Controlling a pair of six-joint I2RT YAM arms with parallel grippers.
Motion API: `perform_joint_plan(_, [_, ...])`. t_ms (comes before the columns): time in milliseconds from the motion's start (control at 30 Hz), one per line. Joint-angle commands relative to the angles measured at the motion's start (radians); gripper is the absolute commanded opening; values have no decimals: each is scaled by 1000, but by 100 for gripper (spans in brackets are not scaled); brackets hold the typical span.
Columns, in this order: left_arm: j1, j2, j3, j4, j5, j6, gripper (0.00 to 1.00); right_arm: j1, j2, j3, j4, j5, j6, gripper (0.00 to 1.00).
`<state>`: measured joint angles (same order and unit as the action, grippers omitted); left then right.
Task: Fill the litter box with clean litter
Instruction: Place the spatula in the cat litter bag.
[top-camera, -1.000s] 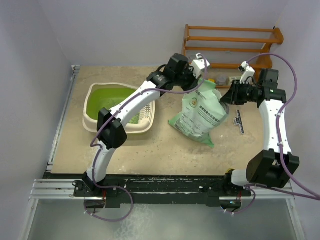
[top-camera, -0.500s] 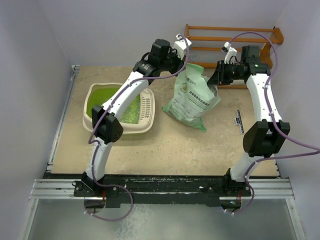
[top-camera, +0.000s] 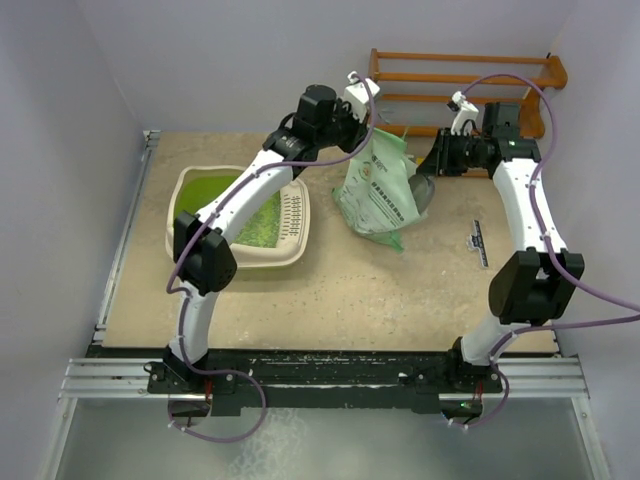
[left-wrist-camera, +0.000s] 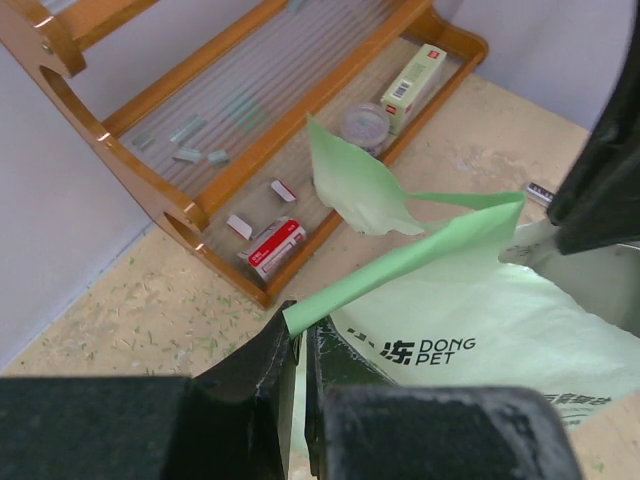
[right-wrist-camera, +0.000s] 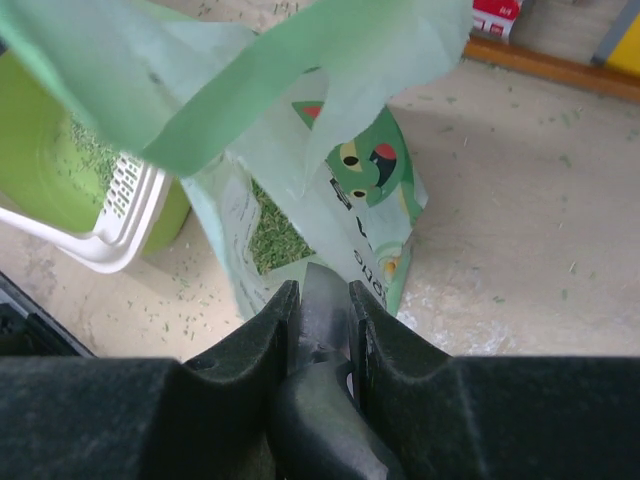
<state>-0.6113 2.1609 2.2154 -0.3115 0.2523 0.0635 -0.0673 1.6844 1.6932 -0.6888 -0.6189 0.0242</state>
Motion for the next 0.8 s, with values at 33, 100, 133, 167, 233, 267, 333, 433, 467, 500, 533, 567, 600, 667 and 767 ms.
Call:
perform_joint_plan(33, [-17,-149,-78,104,-24,5,3,-3,-59,-38,-12,-63,25,7])
perform_joint_plan(100, [-18,-151,-72,97,-27,11,3,-3,-76,-36,-42,-62,-3,11])
perform_joint_plan(133, [-16,-151,-68,96,-27,14,3,-4,-80,-32,-68,-62,-17,12])
perform_joint_plan(167, [-17,-149,-60,91,-27,15,3,-4,-82,-27,-98,-68,-32,12])
perform_joint_plan(233, [-16,-142,-40,83,-28,17,3,-4,-88,-24,-153,-80,-61,13])
perform_joint_plan(267, [-17,-140,-36,85,-29,16,3,-3,-93,-27,-179,-82,-78,14])
perform_joint_plan(333, [-17,-132,-18,76,-28,15,3,-4,-109,-48,-209,-80,-101,19])
perform_joint_plan(433, [-17,-131,-16,79,-25,11,3,-5,-142,-116,-165,-61,-90,32])
perform_joint_plan(467, [-17,-132,-17,82,-26,10,3,-5,-151,-133,-143,-56,-74,36])
perform_joint_plan(500, [-18,-132,-14,81,-25,8,3,-5,-156,-140,-135,-57,-70,38])
perform_joint_plan(533, [-18,-131,-7,76,-25,9,3,-5,-155,-138,-137,-60,-68,39])
perform_joint_plan(567, [-18,-129,-2,69,-28,9,3,-5,-155,-136,-142,-61,-67,40])
perform_joint_plan(600, [-18,-128,4,63,-31,11,3,-5,-154,-134,-144,-63,-65,41])
perform_joint_plan(667, [-18,-129,16,53,-34,14,3,-5,-153,-128,-158,-64,-70,40])
perform_joint_plan(767, [-16,-131,22,50,-43,14,3,-5,-157,-130,-180,-77,-78,31])
